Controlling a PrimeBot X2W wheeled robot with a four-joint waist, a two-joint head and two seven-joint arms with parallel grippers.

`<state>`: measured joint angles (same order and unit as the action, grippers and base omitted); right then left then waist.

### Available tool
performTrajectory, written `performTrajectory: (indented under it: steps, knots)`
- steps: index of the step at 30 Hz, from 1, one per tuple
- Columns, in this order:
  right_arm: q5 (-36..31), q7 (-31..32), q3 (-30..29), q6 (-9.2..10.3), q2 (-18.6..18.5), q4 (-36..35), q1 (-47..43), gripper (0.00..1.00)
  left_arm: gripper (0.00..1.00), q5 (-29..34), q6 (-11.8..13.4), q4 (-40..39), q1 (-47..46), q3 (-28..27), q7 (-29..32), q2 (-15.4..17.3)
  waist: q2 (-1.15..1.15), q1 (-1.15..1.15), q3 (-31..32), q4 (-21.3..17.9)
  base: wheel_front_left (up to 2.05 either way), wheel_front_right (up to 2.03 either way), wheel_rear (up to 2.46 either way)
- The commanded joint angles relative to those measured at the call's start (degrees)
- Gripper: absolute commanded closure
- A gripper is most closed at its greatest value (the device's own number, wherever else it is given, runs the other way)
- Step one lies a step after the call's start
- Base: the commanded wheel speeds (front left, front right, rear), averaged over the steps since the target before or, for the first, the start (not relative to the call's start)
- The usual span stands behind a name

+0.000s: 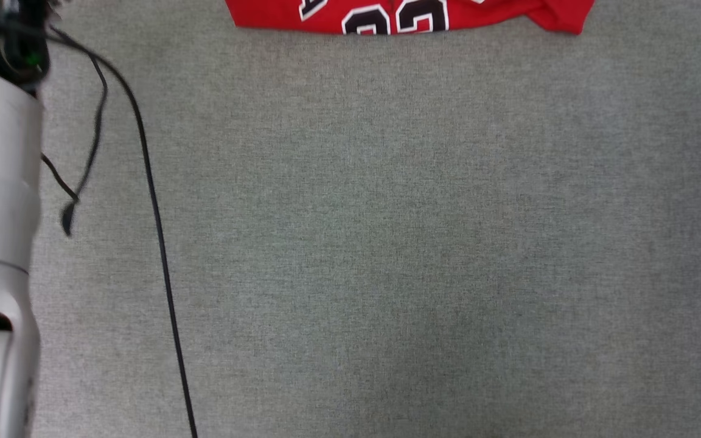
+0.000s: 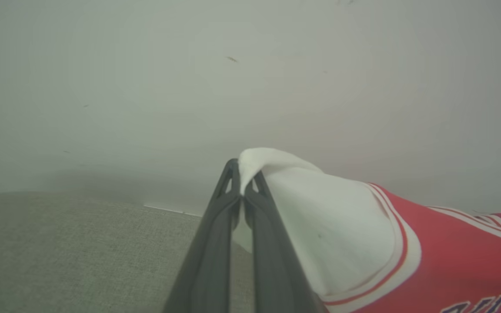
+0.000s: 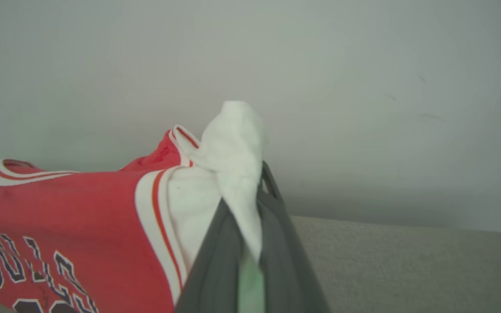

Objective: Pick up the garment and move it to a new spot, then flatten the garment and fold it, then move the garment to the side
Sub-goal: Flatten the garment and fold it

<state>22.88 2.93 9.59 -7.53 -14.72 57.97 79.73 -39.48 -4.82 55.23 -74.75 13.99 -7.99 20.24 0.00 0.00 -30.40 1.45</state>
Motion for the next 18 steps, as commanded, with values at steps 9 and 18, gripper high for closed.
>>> performTrajectory:
  steps: [9,18]
  knots:
    - [10.17,-2.2,6.67,0.07,-2.63,-5.13,-18.85,1.0,1.0,-3.39,-2.3,-0.08,15.86,-0.16,-5.21,-1.7,0.0,0.0,6.07,-0.18,0.0,0.0,0.0]
    - [16.76,-3.64,10.42,0.08,-5.79,-12.85,-36.56,1.0,1.0,-3.1,-2.58,-6.06,34.77,0.0,-7.2,-1.01,0.0,0.0,14.82,-0.95,0.0,0.0,0.0]
